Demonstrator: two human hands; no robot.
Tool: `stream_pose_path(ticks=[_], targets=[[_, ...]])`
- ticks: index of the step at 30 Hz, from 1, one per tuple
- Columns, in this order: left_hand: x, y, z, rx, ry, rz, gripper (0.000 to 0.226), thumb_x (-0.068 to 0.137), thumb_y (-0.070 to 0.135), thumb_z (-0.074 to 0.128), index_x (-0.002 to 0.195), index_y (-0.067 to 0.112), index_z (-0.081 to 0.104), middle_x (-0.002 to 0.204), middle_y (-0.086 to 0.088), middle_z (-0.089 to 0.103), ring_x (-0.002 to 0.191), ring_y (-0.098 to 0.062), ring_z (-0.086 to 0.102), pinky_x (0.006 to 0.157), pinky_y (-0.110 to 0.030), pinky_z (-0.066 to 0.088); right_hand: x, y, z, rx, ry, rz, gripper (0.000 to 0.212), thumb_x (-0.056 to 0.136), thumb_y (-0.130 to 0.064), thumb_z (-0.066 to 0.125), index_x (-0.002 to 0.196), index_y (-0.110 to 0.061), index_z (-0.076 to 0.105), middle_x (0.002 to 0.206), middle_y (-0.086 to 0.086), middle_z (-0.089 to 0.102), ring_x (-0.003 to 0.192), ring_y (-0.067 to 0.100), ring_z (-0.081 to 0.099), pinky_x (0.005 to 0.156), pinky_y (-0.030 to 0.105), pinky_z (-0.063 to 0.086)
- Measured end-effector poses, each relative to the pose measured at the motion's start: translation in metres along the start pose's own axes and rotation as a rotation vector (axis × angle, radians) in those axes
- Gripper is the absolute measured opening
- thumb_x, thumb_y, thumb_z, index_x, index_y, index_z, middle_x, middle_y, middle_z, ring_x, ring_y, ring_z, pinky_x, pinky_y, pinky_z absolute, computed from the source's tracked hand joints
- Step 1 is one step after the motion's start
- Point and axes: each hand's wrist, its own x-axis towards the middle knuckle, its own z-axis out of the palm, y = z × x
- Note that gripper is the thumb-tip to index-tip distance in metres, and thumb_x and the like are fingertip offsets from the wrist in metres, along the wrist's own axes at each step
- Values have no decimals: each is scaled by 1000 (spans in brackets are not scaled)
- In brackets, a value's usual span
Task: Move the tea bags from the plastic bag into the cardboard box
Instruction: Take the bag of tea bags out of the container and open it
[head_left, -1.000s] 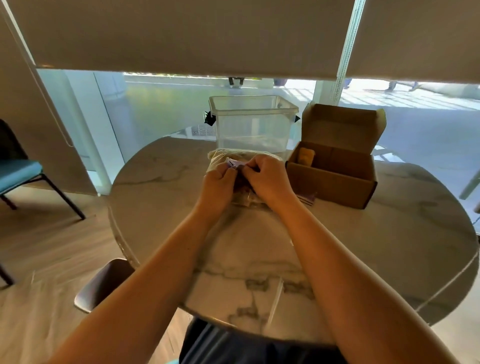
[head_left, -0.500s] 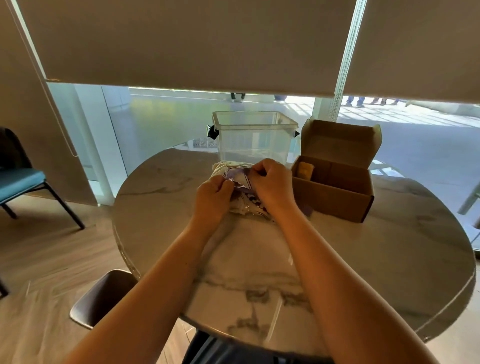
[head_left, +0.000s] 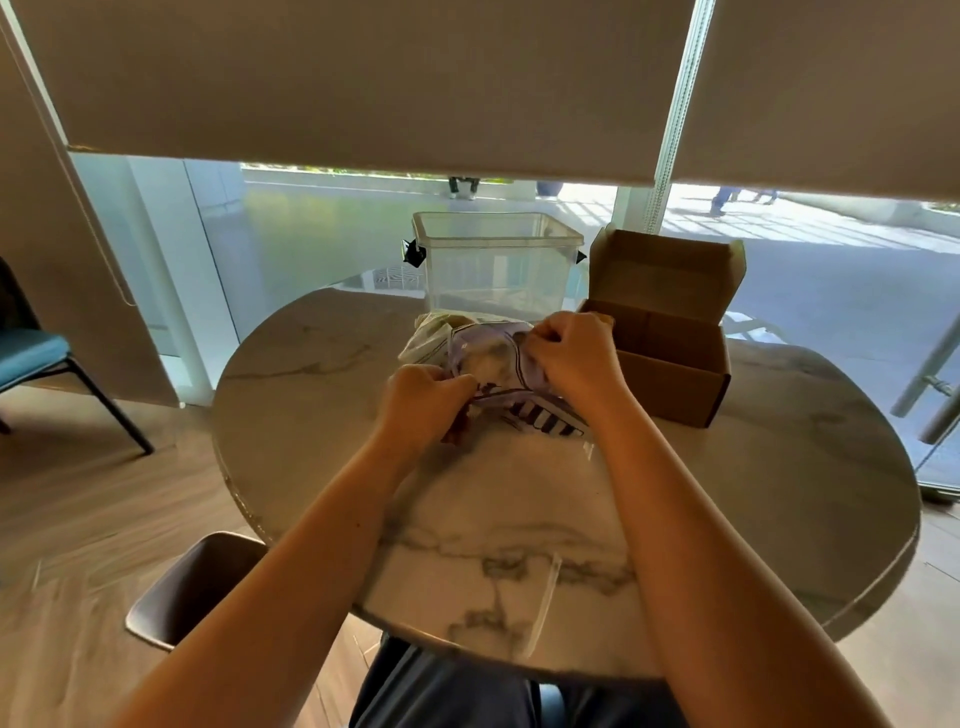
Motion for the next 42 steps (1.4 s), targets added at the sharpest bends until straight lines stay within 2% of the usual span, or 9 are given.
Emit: stream_pose_path(ticks=[5,11,17,23,29,32,36,39,42], targets=[[-10,8,9,-41,-116,-38,38,86,31,63,69,-2,66,58,-17,65,40,-19,56,46,-25,50,-3,-6,-1,142,-121,35,13,84,-18,67,71,-15,63,63,1,62,56,12,56,59,25,50],[-18,16,12,-126,-154,-82,23,86,15,63,73,-4,65,57,-17,64,34,-16,53,35,-19,42,-8,6,-23,-70,-370,28,16,77,-22,74,85,-8,72,80,3,69,76,11,62,63,17,47],[-24,15,13,10,-243,-93,24,85,12,59,63,2,60,43,-6,58,31,-15,50,34,-17,38,-6,2,-32,91,-81,37,10,80,-21,72,82,-12,69,74,-2,63,68,7,58,55,12,43],[-23,13,12,38,-213,36,33,87,22,63,61,2,60,41,-5,55,30,-15,49,34,-18,35,-14,12,-46,-156,-533,139,11,78,-23,75,80,-13,69,76,0,64,69,7,57,56,15,39],[-29,10,6,209,-415,-76,22,81,16,65,62,5,59,41,-3,53,33,-16,46,42,-24,39,-3,16,-42,64,73,45,6,82,-15,67,82,-10,67,69,-6,58,65,6,54,59,19,44],[-35,13,-7,285,-556,-43,25,81,19,67,61,5,60,43,-5,54,34,-16,46,42,-24,41,0,18,-40,134,224,-2,6,85,-19,64,84,-13,64,73,-4,61,66,15,61,61,31,52],[-29,22,-49,376,-765,-129,76,77,75,46,75,3,70,60,-12,65,45,-17,57,44,-19,41,4,22,-39,144,266,-11,14,87,-30,62,85,-16,60,72,-2,61,67,18,62,60,28,48],[3,10,-69,223,-496,-279,105,62,89,14,85,2,67,71,-16,69,56,-24,65,53,-24,50,5,24,-36,80,211,78,26,87,-42,58,80,-17,60,71,-2,62,71,20,65,68,34,56],[34,5,-56,-122,-287,-379,80,75,80,21,99,10,54,75,-18,70,62,-27,69,53,-30,56,5,23,-28,83,102,169,32,87,-49,52,75,-20,57,77,5,68,71,27,68,75,46,57]])
